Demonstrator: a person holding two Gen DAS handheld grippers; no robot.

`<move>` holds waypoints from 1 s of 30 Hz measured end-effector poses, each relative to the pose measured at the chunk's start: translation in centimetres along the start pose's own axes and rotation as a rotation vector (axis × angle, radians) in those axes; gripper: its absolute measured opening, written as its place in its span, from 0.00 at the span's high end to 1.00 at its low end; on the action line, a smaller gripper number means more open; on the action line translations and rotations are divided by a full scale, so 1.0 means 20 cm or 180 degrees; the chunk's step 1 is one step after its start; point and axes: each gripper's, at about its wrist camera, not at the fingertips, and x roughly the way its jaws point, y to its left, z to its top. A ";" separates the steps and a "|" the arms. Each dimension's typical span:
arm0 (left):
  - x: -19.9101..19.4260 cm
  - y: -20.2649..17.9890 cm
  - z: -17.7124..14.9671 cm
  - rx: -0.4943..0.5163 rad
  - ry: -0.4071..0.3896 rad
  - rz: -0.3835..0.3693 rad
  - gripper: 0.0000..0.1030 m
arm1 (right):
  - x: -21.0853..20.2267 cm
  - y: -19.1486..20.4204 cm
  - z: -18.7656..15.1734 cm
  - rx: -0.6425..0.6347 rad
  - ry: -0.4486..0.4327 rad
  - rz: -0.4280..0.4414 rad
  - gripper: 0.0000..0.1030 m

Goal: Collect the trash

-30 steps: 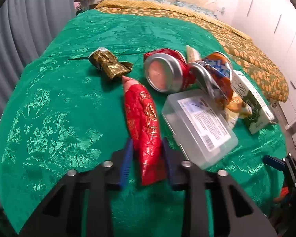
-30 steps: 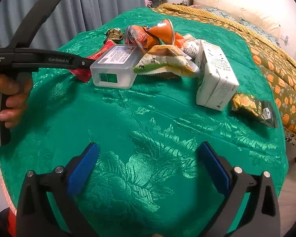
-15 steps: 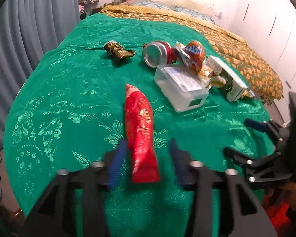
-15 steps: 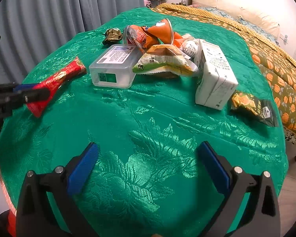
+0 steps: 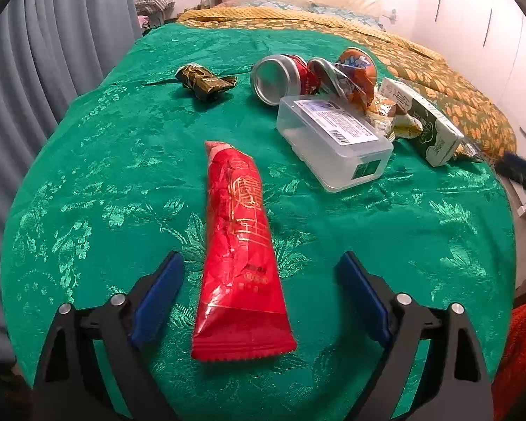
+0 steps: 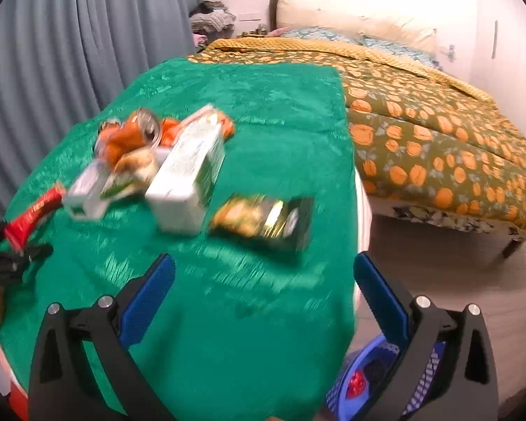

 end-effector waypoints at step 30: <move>0.02 -0.01 0.00 0.0038 0.0025 -0.0001 0.09 | -0.01 0.27 -0.09 -0.0453 0.1120 0.0815 0.56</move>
